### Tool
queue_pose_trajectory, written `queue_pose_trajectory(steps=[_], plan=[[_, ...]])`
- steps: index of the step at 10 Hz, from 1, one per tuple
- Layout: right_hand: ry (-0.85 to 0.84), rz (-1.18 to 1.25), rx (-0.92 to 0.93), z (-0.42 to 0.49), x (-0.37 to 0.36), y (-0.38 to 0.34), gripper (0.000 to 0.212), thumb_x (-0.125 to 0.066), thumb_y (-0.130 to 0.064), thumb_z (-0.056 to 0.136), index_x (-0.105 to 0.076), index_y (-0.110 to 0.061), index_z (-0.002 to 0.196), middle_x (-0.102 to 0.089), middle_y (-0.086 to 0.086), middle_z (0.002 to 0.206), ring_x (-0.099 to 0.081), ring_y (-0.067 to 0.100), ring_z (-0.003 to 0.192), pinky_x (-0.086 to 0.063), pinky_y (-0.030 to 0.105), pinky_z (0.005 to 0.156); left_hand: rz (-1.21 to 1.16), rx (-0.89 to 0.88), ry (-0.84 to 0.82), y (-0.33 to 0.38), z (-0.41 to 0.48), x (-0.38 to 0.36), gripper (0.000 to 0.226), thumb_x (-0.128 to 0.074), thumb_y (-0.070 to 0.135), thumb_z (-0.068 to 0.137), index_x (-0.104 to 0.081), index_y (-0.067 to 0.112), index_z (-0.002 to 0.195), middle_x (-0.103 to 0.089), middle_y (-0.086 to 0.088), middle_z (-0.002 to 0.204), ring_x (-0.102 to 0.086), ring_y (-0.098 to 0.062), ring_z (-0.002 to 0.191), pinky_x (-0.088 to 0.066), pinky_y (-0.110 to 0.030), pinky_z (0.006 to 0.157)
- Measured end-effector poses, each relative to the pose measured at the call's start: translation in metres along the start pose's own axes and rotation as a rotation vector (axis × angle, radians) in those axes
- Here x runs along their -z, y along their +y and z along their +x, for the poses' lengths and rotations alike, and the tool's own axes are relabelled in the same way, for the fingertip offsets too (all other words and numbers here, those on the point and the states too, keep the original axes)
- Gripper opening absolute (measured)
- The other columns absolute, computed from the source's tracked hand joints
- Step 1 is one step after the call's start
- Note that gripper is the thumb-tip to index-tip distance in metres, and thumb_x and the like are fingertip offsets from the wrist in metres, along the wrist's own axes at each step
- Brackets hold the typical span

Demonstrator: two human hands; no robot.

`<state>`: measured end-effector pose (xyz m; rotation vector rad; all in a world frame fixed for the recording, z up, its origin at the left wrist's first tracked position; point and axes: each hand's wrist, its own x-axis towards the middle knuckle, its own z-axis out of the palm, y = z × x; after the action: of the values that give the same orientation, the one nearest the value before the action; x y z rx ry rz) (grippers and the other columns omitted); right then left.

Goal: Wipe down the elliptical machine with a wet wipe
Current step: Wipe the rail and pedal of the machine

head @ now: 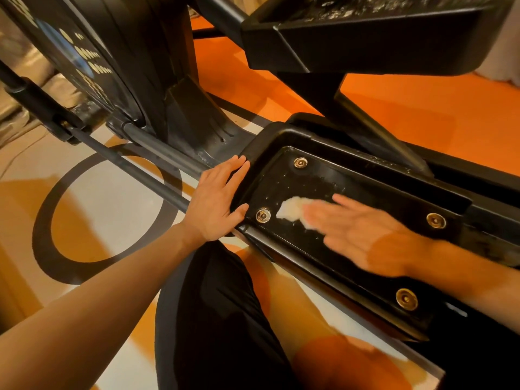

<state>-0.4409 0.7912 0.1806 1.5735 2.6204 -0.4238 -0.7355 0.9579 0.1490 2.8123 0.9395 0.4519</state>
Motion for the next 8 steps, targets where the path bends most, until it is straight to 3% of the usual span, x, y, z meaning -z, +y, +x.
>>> queue_pose_trajectory(steps=[1, 2, 3, 4, 5, 6, 7, 8], plan=[[0.069, 0.007, -0.301, 0.01, 0.002, 0.032, 0.106, 0.033, -0.068, 0.086, -0.019, -0.015, 0.162, -0.012, 0.004, 0.171, 0.0, 0.013, 0.158, 0.002, 0.039, 0.129, 0.001, 0.002, 0.008, -0.002, -0.001, -0.001, 0.082, -0.031, 0.06, 0.099, -0.041, 0.004, 0.157, -0.041, -0.017, 0.161, -0.036, -0.034, 0.15, -0.037, -0.057, 0.113], [0.054, 0.05, -0.358, 0.012, 0.005, 0.015, 0.123, 0.046, -0.067, 0.073, -0.018, -0.011, 0.162, -0.012, 0.01, 0.171, 0.001, 0.02, 0.158, -0.002, 0.043, 0.13, -0.003, -0.009, 0.021, -0.002, 0.0, -0.002, 0.084, -0.024, 0.065, 0.102, -0.042, 0.003, 0.156, -0.042, -0.018, 0.16, -0.037, -0.035, 0.15, -0.037, -0.055, 0.114], [0.146, 0.178, -0.144, -0.008, -0.013, -0.024, 0.083, 0.005, -0.056, 0.107, -0.045, -0.005, 0.149, -0.044, 0.016, 0.156, -0.03, 0.023, 0.151, -0.033, 0.062, 0.118, -0.008, -0.007, 0.03, -0.001, 0.0, -0.003, 0.084, -0.024, 0.064, 0.101, -0.043, 0.003, 0.155, -0.043, -0.018, 0.159, -0.038, -0.035, 0.149, -0.037, -0.054, 0.113], [0.244, 0.315, -0.032, -0.03, -0.027, -0.045, 0.051, -0.03, -0.042, 0.114, -0.049, -0.009, 0.148, -0.04, -0.001, 0.159, -0.022, 0.006, 0.154, -0.028, 0.041, 0.125, -0.002, -0.009, 0.042, -0.002, 0.0, -0.004, 0.082, -0.027, 0.062, 0.101, -0.043, 0.003, 0.155, -0.043, -0.018, 0.159, -0.039, -0.035, 0.148, -0.038, -0.055, 0.112], [0.127, 0.125, -0.127, -0.023, -0.01, -0.029, 0.073, 0.0, -0.061, 0.107, -0.029, -0.018, 0.158, -0.027, -0.004, 0.165, -0.011, 0.003, 0.155, -0.004, 0.029, 0.128, 0.004, -0.02, 0.028, -0.003, 0.0, -0.004, 0.091, -0.014, 0.071, 0.102, -0.042, 0.003, 0.156, -0.042, -0.018, 0.16, -0.038, -0.034, 0.149, -0.036, -0.051, 0.113], [-0.064, 0.034, -0.436, 0.0, 0.013, -0.003, 0.126, 0.048, -0.072, 0.067, -0.009, -0.017, 0.164, -0.007, 0.005, 0.172, 0.006, 0.013, 0.158, 0.004, 0.036, 0.129, 0.0, -0.017, 0.027, -0.004, -0.001, -0.004, 0.092, -0.013, 0.072, 0.102, -0.041, 0.003, 0.156, -0.041, -0.017, 0.16, -0.037, -0.034, 0.15, -0.036, -0.052, 0.114], [-0.17, 0.086, -0.592, 0.018, 0.026, -0.035, 0.135, 0.049, -0.075, 0.057, -0.002, -0.01, 0.163, 0.004, 0.014, 0.171, 0.011, 0.024, 0.158, 0.008, 0.041, 0.128, 0.001, -0.021, 0.045, -0.003, -0.001, -0.005, 0.092, -0.013, 0.072, 0.102, -0.042, 0.003, 0.156, -0.042, -0.017, 0.16, -0.037, -0.034, 0.149, -0.036, -0.052, 0.114], [-0.164, 0.21, -0.57, 0.015, 0.024, -0.1, 0.112, 0.026, -0.078, 0.077, 0.006, -0.006, 0.161, 0.013, 0.013, 0.17, 0.019, 0.025, 0.156, 0.011, 0.039, 0.127, 0.007, -0.019, 0.048, -0.004, 0.0, -0.006, 0.093, -0.011, 0.073, 0.101, -0.042, 0.004, 0.156, -0.042, -0.017, 0.16, -0.038, -0.033, 0.149, -0.036, -0.051, 0.113]])
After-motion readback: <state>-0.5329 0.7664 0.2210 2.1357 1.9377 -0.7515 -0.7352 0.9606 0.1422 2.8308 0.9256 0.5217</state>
